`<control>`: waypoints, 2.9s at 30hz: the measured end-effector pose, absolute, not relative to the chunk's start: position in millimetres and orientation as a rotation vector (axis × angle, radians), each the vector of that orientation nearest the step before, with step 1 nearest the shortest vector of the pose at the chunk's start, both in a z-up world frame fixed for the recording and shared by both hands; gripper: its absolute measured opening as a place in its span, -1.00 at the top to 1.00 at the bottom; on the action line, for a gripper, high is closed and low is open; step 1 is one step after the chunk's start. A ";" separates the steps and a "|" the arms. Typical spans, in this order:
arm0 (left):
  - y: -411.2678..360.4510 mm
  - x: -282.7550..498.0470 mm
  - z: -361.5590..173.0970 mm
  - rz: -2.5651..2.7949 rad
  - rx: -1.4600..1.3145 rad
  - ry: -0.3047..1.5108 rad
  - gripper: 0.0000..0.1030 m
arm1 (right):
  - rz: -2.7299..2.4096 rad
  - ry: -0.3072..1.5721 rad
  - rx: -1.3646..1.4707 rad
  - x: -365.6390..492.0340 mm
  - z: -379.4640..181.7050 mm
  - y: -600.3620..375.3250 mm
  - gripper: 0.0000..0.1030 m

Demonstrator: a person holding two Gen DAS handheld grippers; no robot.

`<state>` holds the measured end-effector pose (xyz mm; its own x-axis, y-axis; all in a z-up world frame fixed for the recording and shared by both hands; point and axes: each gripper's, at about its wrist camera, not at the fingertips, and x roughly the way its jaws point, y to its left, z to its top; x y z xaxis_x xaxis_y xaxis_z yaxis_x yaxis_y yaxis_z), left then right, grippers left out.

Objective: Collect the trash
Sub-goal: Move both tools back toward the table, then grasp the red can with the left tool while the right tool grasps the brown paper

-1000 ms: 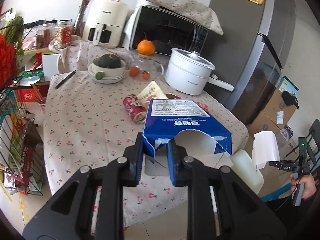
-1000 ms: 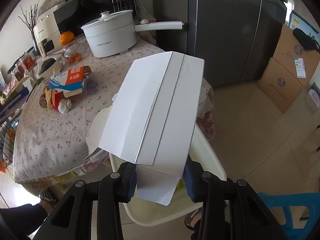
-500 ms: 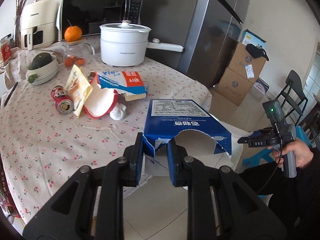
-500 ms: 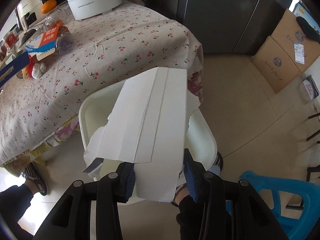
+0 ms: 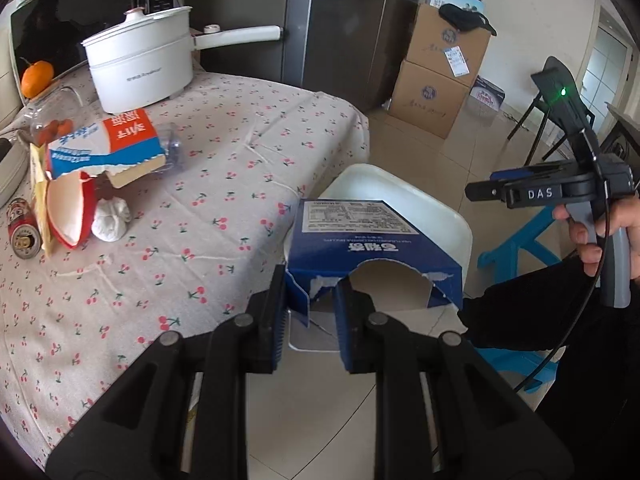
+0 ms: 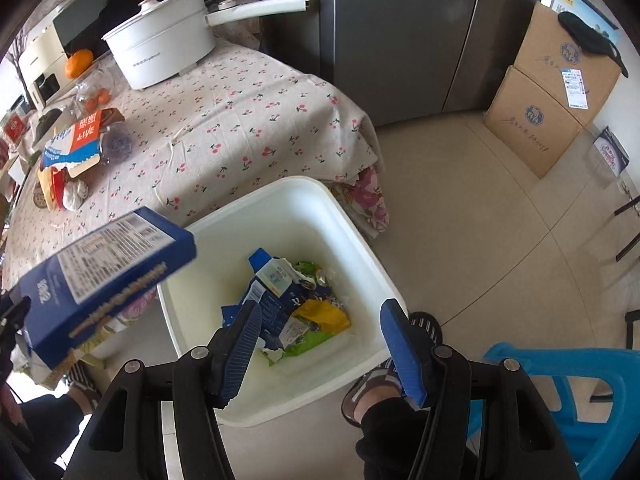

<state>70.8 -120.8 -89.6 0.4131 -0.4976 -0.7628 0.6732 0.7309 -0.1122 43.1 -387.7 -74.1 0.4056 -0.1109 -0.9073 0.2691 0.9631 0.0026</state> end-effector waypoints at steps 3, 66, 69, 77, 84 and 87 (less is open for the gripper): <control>-139.1 72.7 -101.1 -0.762 0.263 0.893 0.54 | -0.248 1.126 0.173 42.6 -74.6 -391.9 -0.24; 114.9 237.8 -87.9 -0.049 -0.089 0.925 -0.98 | 0.031 1.096 0.033 162.2 -59.1 -218.7 -0.60; 113.5 265.0 -96.4 -0.046 -0.110 0.958 -0.80 | 0.028 1.104 0.022 173.4 -61.4 -215.9 -0.60; 109.4 311.4 -130.3 -0.056 -0.223 1.044 -0.58 | 0.025 1.111 -0.001 188.9 -61.3 -216.6 -0.60; 114.1 301.7 -142.1 -0.110 -0.292 1.046 -0.13 | 0.124 1.066 0.016 200.3 -49.8 -202.3 -0.67; 116.8 288.5 -131.3 -0.126 -0.262 1.030 -0.13 | 0.127 1.062 0.016 210.7 -45.7 -191.7 -0.68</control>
<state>288.5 116.8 -131.3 0.5114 -0.2256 -0.8292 -0.0195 0.9616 -0.2737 210.7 -191.7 -45.7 0.4808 0.1118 -0.8697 -0.0959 0.9926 0.0746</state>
